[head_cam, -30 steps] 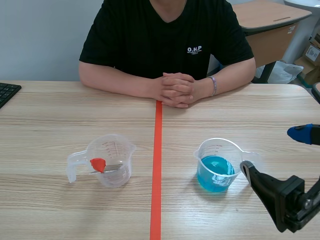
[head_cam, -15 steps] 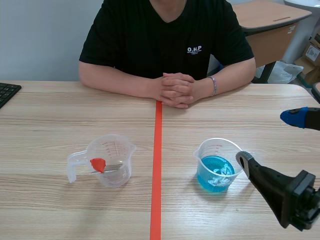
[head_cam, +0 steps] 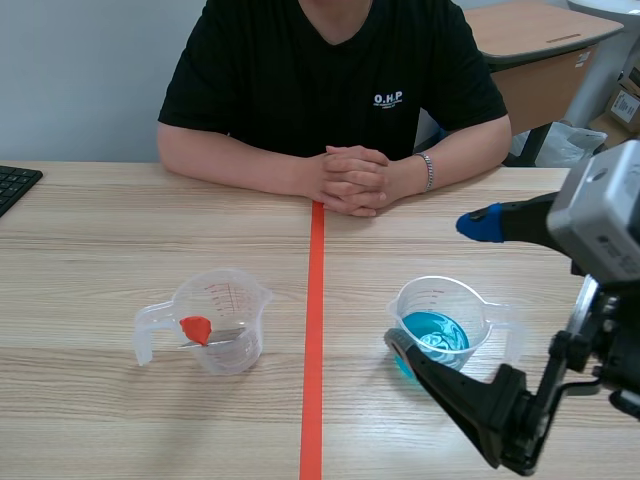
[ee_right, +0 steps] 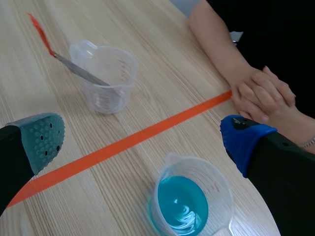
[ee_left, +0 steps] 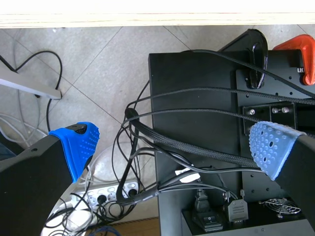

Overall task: Do the redox reaction experiment.
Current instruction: 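Lift the metal plate out of the left beaker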

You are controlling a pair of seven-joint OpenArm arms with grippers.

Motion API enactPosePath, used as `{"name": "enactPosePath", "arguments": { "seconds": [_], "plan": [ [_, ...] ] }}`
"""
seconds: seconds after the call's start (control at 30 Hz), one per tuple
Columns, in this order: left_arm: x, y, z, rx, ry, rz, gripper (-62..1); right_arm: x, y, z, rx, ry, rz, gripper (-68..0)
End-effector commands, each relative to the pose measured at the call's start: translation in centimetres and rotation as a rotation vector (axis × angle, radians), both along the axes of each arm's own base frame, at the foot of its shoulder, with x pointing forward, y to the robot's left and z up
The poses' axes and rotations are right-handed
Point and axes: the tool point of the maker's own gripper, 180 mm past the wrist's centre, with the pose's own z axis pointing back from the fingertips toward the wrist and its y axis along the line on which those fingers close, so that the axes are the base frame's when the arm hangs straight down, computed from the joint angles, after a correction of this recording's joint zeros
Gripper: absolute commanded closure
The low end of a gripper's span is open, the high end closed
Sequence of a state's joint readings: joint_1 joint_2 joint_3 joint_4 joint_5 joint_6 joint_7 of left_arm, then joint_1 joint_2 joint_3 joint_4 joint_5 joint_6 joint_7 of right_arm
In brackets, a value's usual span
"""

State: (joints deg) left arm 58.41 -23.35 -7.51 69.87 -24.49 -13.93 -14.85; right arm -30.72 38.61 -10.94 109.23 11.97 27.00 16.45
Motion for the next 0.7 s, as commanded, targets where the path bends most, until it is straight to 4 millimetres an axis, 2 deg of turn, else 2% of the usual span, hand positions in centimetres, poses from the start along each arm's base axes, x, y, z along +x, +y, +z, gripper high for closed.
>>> {"name": "enactPosePath", "arguments": {
  "seconds": [0.0, 0.4, 0.67],
  "plan": [
    [0.1, -0.2, 0.4, -0.008, -0.012, -0.005, -62.3, 0.1, 1.0, 1.1, 0.023, -0.038, 0.033, -67.9],
    [0.1, -0.2, 0.4, -0.009, -0.013, -0.006, -62.3, -1.6, 7.6, 1.9, 0.057, -0.089, 0.245, -67.9],
    [0.3, -0.2, 0.4, -0.009, -0.015, -0.006, -62.3, -1.7, 10.9, 0.3, 0.052, -0.076, 0.305, -67.9]
  ]
}}
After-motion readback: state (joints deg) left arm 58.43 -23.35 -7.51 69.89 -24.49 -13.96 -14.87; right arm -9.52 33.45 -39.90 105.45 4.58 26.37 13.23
